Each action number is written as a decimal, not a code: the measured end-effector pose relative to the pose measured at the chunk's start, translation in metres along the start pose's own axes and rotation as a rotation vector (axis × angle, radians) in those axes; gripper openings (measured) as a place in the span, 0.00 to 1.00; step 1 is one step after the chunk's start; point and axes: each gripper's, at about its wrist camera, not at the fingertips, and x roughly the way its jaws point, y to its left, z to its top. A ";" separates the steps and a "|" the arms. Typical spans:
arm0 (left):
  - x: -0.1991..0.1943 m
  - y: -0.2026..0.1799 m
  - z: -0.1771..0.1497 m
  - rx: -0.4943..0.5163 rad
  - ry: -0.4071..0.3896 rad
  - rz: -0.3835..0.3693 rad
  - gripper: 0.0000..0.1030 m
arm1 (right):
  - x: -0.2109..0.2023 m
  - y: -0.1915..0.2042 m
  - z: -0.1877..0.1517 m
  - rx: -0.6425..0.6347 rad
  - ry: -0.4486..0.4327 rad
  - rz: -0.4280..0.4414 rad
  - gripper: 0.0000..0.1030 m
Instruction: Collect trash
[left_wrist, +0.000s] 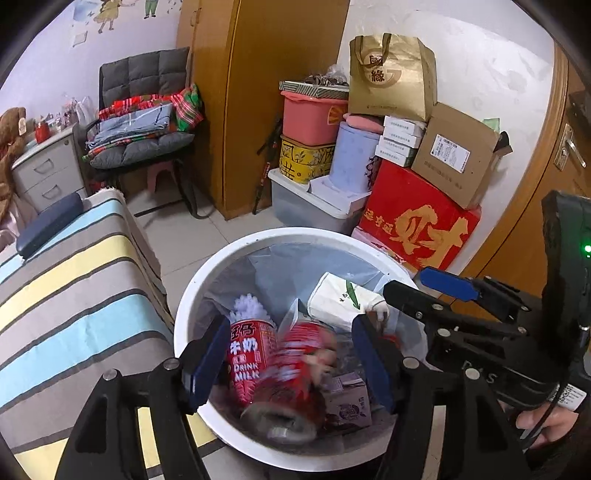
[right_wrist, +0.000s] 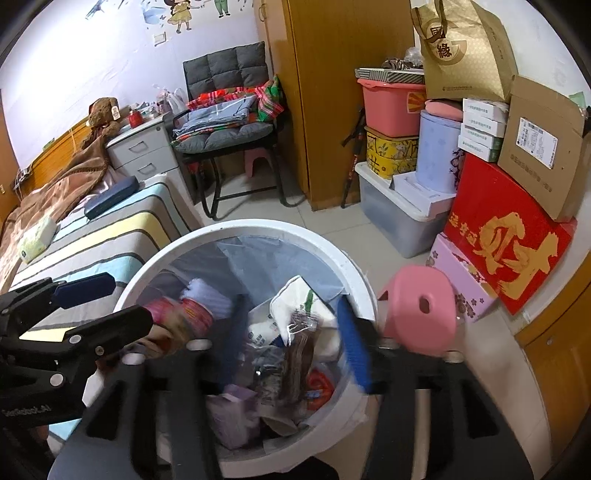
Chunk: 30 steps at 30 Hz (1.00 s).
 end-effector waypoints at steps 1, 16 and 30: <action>-0.002 0.000 -0.001 0.001 -0.003 0.004 0.66 | -0.003 0.001 0.000 -0.002 -0.007 0.000 0.53; -0.052 0.000 -0.020 -0.019 -0.081 0.057 0.66 | -0.035 0.021 -0.009 -0.020 -0.085 -0.023 0.53; -0.115 -0.005 -0.077 -0.049 -0.166 0.204 0.66 | -0.083 0.055 -0.039 -0.058 -0.208 -0.042 0.53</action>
